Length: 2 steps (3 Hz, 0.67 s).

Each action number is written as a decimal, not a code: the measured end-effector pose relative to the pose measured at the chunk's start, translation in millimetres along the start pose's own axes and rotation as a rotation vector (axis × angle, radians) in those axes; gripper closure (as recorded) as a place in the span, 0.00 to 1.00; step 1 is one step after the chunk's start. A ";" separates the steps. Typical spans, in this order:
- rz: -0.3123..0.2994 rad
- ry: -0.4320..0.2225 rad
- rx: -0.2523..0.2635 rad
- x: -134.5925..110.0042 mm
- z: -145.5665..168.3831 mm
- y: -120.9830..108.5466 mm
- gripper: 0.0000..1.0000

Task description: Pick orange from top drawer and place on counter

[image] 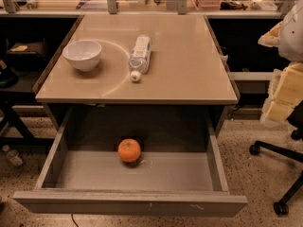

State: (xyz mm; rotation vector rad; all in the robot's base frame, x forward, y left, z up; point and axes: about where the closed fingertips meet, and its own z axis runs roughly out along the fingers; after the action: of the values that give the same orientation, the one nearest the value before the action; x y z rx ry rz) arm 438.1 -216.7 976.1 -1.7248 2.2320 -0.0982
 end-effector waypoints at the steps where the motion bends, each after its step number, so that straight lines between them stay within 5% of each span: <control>1: 0.000 -0.002 0.009 -1.4 -0.5 0.7 0.00; 2: 0.034 -0.030 -0.021 -11.7 25.3 18.4 0.00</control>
Offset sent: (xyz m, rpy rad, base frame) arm -0.0263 0.0730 -0.1092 0.1699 0.1099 -0.0771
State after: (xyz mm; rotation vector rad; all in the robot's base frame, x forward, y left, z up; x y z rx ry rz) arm 430.9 -197.1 950.0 -1.6868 2.2476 -0.0413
